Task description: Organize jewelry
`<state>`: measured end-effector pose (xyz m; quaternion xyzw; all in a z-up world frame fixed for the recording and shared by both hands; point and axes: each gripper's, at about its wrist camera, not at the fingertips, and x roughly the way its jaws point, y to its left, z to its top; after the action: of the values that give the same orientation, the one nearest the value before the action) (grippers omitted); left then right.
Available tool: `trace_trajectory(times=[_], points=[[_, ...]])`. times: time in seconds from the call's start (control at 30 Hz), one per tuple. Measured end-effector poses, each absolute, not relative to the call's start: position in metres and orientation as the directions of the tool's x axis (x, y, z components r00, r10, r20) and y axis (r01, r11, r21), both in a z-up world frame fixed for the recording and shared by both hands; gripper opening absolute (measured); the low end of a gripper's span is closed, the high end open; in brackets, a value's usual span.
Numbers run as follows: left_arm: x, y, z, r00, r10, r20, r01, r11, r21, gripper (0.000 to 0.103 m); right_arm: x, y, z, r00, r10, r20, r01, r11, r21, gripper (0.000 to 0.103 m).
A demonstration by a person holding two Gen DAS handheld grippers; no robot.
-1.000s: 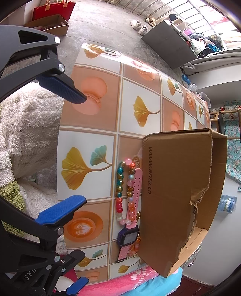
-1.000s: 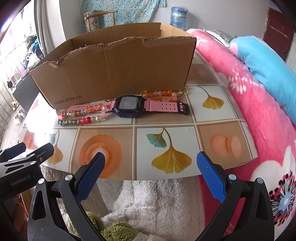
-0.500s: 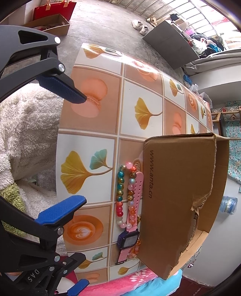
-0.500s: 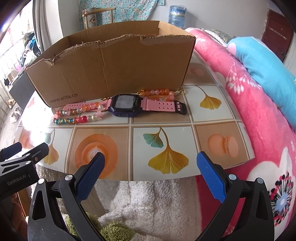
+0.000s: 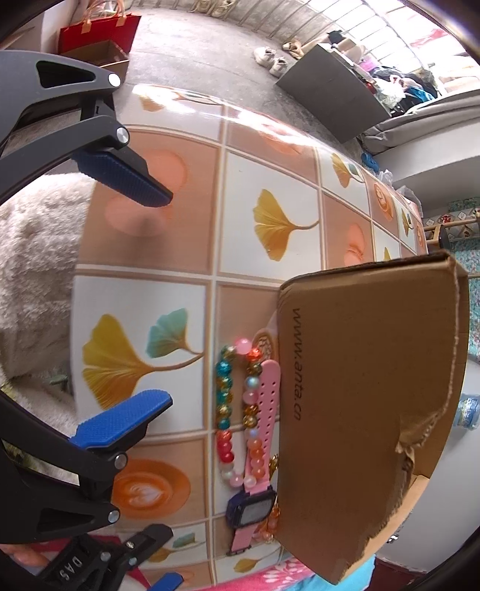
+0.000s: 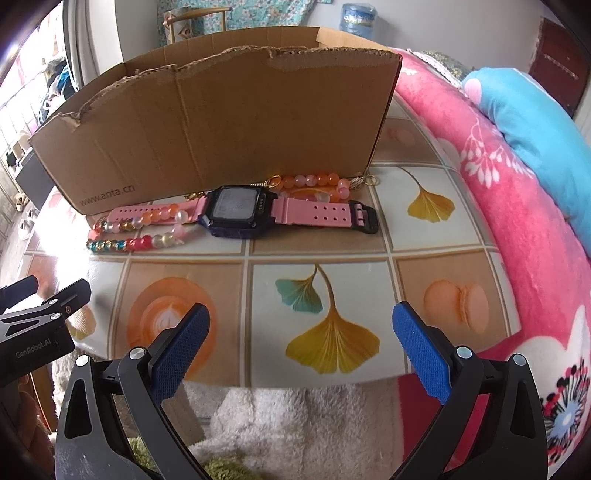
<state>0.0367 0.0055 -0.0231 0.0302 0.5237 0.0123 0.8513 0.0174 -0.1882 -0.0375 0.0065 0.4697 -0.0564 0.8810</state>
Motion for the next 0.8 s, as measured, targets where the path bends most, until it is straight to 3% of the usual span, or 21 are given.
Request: trace_trajectory(times=[0.6,0.8], points=[[0.064,0.025,-0.035,0.483,-0.052,-0.874,0.143,0.990,0.020,0.098,0.031,-0.216,-0.051,0.579,0.043,-0.814,-0.046,0.999,0.021,0.096],[0.065,0.026,-0.034,0.516,-0.074,-0.854,0.180,0.983,0.023,0.099,0.028,-0.235,-0.043,0.591,0.141,-0.794,-0.073,0.990,0.122,0.096]])
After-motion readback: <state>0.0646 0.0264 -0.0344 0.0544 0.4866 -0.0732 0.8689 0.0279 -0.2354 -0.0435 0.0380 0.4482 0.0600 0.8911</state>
